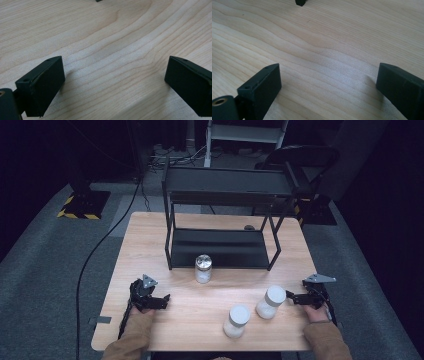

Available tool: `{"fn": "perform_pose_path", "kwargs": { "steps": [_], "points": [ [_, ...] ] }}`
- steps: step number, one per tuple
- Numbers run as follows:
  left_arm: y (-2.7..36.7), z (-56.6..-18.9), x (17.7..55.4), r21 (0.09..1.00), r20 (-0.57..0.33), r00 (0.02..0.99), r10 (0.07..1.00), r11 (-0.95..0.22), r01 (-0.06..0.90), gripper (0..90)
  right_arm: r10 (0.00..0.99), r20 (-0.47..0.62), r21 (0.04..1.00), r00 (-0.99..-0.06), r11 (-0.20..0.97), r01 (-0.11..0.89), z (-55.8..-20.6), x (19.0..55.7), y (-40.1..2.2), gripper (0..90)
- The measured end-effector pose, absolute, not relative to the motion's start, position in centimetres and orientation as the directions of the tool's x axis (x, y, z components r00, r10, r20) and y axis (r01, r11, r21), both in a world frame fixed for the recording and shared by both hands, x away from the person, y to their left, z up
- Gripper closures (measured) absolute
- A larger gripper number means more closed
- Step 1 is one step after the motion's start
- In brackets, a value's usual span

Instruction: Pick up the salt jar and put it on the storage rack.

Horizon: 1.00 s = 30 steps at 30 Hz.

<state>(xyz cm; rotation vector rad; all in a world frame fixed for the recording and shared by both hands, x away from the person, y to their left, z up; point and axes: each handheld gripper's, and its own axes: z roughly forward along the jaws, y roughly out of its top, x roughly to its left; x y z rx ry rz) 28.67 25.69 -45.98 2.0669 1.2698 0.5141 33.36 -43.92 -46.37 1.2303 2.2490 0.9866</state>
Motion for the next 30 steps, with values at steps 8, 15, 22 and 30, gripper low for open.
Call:
{"fn": "perform_pose_path", "kwargs": {
  "steps": [8, 15, 22, 30],
  "points": [
    [25.7, -46.0, 28.7, 0.702, -0.006, 0.454, 0.891, -0.319, 0.636, 2.4, 0.842, -0.005, 0.738, -0.539, 0.367, 0.566, -46.4, 33.4, -43.9, 5.7],
    [25.6, -45.9, 28.4, 0.699, -0.004, 0.448, 0.894, -0.318, 0.640, 2.9, 0.842, -0.006, 0.738, -0.539, 0.367, 0.566, -46.4, 33.4, -43.9, 5.7],
    [25.7, -45.2, 28.1, 0.708, -0.002, 0.447, 0.894, -0.314, 0.632, 5.2, 0.841, -0.006, 0.738, -0.541, 0.369, 0.565, -46.4, 33.4, -44.0, 5.7],
    [26.3, -43.9, 27.2, 0.748, -0.012, 0.452, 0.892, -0.292, 0.596, 5.7, 0.840, -0.007, 0.738, -0.542, 0.370, 0.564, -46.4, 33.4, -44.0, 5.7]
  ]
}}
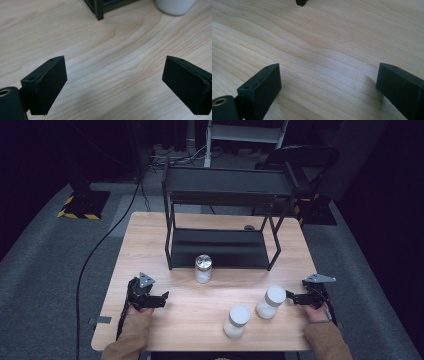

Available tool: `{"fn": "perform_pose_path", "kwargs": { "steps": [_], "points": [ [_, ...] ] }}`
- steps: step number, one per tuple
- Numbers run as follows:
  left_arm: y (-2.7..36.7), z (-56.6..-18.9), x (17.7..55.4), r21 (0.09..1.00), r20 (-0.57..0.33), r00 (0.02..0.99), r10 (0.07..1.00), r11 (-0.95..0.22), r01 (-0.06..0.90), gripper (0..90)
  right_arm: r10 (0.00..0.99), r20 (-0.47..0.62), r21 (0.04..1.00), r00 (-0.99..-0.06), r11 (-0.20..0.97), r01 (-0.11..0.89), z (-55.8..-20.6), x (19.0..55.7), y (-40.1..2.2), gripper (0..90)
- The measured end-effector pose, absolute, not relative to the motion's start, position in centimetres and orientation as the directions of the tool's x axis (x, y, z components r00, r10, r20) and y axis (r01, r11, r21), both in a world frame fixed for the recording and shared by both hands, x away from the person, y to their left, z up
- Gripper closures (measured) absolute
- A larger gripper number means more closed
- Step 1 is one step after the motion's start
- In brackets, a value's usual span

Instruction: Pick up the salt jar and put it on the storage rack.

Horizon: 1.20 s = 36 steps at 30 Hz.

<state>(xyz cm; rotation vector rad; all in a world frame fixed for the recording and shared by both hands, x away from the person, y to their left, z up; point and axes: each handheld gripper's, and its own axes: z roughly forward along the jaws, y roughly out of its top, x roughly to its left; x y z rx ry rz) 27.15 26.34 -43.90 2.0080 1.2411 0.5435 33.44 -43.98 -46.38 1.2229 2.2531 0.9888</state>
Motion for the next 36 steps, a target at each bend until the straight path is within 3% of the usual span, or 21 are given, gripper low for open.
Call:
{"fn": "perform_pose_path", "kwargs": {
  "steps": [18, 36],
  "points": [
    [26.4, -40.8, 25.2, 0.805, -0.006, 0.482, 0.876, -0.281, 0.522, 6.9, 0.840, -0.007, 0.739, -0.542, 0.370, 0.563, -46.4, 33.4, -44.0, 5.7],
    [24.4, -40.1, 26.8, 0.826, 0.003, 0.554, 0.833, -0.314, 0.468, 6.8, 0.840, -0.007, 0.739, -0.542, 0.370, 0.564, -46.4, 33.4, -44.0, 5.8]
  ]
}}
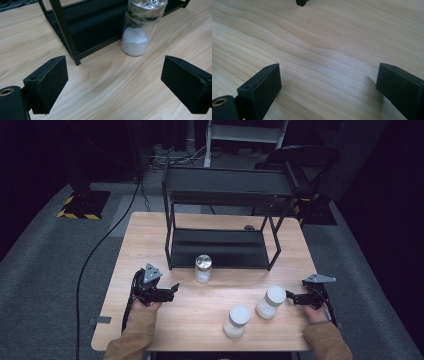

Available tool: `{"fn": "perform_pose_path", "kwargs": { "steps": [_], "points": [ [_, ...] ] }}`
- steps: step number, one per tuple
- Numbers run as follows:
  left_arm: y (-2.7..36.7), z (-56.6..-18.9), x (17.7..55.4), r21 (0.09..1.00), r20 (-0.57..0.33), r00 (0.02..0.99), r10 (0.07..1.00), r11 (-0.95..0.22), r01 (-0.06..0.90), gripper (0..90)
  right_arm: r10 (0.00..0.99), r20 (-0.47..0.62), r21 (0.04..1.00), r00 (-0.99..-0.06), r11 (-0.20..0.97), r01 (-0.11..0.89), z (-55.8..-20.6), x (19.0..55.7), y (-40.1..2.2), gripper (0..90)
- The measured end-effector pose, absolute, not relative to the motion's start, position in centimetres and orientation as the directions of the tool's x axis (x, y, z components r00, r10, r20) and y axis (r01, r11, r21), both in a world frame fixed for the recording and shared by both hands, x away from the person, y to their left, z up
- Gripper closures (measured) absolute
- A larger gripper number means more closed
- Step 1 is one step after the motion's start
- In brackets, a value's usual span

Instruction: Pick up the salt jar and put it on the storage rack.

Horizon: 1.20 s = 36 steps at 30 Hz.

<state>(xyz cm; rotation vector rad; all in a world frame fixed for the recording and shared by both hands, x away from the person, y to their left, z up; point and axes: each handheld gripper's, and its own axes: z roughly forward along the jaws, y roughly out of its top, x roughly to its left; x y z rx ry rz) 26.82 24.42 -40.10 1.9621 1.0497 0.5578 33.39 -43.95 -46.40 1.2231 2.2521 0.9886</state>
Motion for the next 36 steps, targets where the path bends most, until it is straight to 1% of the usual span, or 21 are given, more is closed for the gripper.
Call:
{"fn": "perform_pose_path", "kwargs": {
  "steps": [16, 22, 32, 36],
  "points": [
    [22.8, -39.8, 29.2, 0.841, -0.020, 0.605, 0.796, -0.314, 0.442, 7.1, 0.841, -0.008, 0.740, -0.540, 0.368, 0.563, -46.4, 33.3, -43.9, 6.2],
    [21.7, -39.8, 29.7, 0.848, 0.007, 0.608, 0.794, -0.327, 0.416, 8.1, 0.842, -0.008, 0.741, -0.539, 0.367, 0.562, -46.4, 33.2, -43.9, 6.6],
    [21.0, -40.1, 31.5, 0.853, -0.022, 0.629, 0.777, -0.313, 0.417, 8.2, 0.842, -0.008, 0.741, -0.539, 0.366, 0.562, -46.4, 33.2, -43.9, 6.6],
    [20.7, -40.6, 32.4, 0.859, -0.047, 0.627, 0.778, -0.288, 0.423, 8.6, 0.842, -0.008, 0.741, -0.539, 0.367, 0.562, -46.4, 33.2, -43.9, 6.6]
  ]
}}
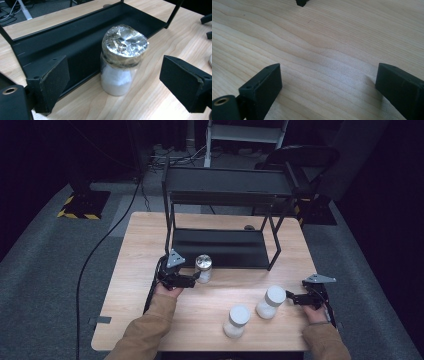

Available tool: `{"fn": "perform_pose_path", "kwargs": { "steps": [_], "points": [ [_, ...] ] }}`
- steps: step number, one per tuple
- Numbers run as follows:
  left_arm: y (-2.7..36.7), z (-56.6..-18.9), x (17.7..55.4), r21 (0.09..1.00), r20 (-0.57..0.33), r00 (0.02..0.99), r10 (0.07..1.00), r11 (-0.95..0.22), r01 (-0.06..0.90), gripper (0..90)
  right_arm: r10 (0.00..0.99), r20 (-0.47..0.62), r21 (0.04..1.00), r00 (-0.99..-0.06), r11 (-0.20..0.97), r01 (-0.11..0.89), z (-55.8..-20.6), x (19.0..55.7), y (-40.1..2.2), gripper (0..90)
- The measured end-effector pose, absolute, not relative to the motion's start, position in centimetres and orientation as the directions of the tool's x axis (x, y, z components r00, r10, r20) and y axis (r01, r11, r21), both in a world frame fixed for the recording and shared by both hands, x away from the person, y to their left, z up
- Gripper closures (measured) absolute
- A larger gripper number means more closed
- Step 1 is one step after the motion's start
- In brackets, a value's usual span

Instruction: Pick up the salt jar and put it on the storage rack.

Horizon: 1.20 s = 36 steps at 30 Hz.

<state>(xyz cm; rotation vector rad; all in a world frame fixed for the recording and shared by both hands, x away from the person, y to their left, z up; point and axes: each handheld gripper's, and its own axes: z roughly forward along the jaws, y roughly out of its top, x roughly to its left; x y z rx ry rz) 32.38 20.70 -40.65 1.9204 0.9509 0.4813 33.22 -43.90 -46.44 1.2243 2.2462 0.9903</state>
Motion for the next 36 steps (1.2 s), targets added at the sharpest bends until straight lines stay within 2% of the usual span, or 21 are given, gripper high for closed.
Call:
{"fn": "perform_pose_path", "kwargs": {
  "steps": [24, 36],
  "points": [
    [18.3, -42.0, 35.8, 0.849, -0.074, 0.640, 0.765, -0.289, 0.443, 9.2, 0.844, -0.008, 0.742, -0.537, 0.365, 0.563, -46.5, 33.2, -43.9, 6.6],
    [16.8, -42.6, 36.8, 0.824, -0.048, 0.662, 0.748, -0.345, 0.449, 13.0, 0.844, -0.009, 0.743, -0.537, 0.365, 0.561, -46.5, 33.1, -43.8, 7.3]
  ]
}}
